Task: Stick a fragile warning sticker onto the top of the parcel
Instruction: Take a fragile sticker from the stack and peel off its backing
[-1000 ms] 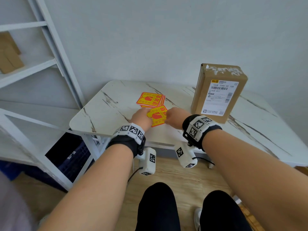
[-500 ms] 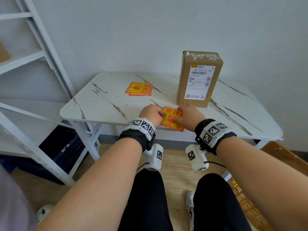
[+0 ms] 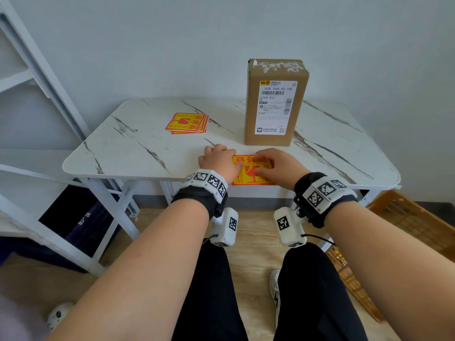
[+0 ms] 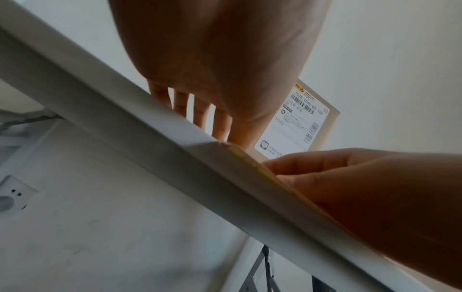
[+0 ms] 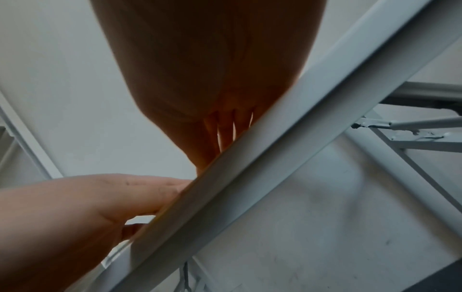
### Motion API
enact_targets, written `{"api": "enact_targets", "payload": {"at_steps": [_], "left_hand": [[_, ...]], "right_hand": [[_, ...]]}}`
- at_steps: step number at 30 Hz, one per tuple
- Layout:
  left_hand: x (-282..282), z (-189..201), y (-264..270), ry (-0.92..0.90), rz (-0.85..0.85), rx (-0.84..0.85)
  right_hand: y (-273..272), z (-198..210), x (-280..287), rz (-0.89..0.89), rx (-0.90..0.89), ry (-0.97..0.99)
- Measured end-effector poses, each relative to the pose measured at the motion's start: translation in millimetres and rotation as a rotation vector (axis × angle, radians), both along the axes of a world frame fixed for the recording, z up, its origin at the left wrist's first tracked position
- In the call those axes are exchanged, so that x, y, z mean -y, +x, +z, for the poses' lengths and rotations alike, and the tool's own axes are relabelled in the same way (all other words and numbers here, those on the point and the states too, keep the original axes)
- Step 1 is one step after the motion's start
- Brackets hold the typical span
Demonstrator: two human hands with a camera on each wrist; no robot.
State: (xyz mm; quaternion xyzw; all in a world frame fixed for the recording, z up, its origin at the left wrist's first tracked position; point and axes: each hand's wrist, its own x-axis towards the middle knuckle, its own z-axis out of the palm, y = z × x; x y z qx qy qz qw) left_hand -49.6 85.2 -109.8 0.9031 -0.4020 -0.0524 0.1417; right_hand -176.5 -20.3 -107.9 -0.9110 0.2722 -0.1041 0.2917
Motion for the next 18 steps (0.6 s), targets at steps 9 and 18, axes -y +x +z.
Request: {"api": "enact_targets", "payload": {"at_steps": [9,18], "left_hand": [[-0.5,-2.6,1.6,-0.151,0.017,-0.026],[-4.6,-5.9,0.5,-0.454,0.04,-0.343]], "right_hand": [[2.0,-6.1,-3.8,-0.082,0.075,0.025],[-0.2,-7.4,-6.1,-0.209,0.154,0.067]]}}
